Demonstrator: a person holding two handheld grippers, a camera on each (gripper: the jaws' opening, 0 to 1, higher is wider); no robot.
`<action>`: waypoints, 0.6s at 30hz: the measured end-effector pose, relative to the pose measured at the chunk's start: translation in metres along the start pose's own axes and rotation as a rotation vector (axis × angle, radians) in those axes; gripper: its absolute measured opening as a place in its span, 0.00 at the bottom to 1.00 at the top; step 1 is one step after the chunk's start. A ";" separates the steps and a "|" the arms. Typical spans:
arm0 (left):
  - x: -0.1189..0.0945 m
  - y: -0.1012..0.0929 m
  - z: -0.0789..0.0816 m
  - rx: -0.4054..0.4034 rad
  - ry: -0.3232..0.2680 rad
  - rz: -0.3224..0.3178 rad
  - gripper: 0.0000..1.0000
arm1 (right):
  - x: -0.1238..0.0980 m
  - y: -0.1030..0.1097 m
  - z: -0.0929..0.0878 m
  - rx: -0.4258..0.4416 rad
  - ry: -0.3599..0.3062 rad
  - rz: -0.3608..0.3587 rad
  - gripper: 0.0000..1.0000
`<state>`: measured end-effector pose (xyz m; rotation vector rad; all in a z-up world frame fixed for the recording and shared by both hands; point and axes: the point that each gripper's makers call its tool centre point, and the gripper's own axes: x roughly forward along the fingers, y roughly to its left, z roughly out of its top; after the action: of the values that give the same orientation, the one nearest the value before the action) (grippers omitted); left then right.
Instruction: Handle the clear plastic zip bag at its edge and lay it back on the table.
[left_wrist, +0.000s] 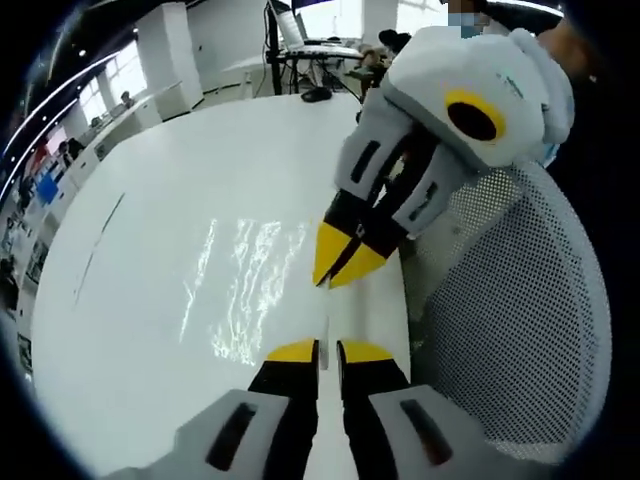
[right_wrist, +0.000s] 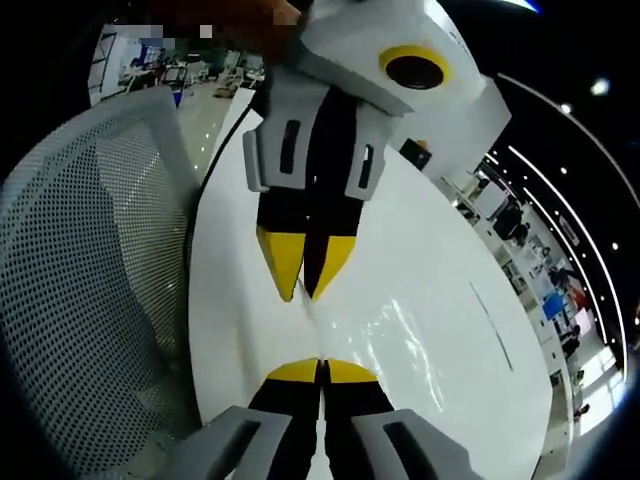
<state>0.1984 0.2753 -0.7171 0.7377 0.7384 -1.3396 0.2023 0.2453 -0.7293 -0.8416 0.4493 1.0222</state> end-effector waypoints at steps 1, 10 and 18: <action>-0.001 -0.001 0.001 0.017 -0.005 0.006 0.08 | 0.000 -0.001 0.000 0.002 -0.001 -0.001 0.00; -0.008 0.009 0.013 0.129 -0.054 0.099 0.05 | -0.001 -0.006 0.005 0.017 -0.012 0.004 0.00; -0.005 0.007 0.010 0.178 -0.033 0.084 0.00 | -0.003 -0.005 0.007 0.025 -0.004 0.014 0.00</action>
<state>0.2058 0.2704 -0.7071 0.8764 0.5612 -1.3490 0.2045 0.2479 -0.7210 -0.8153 0.4638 1.0294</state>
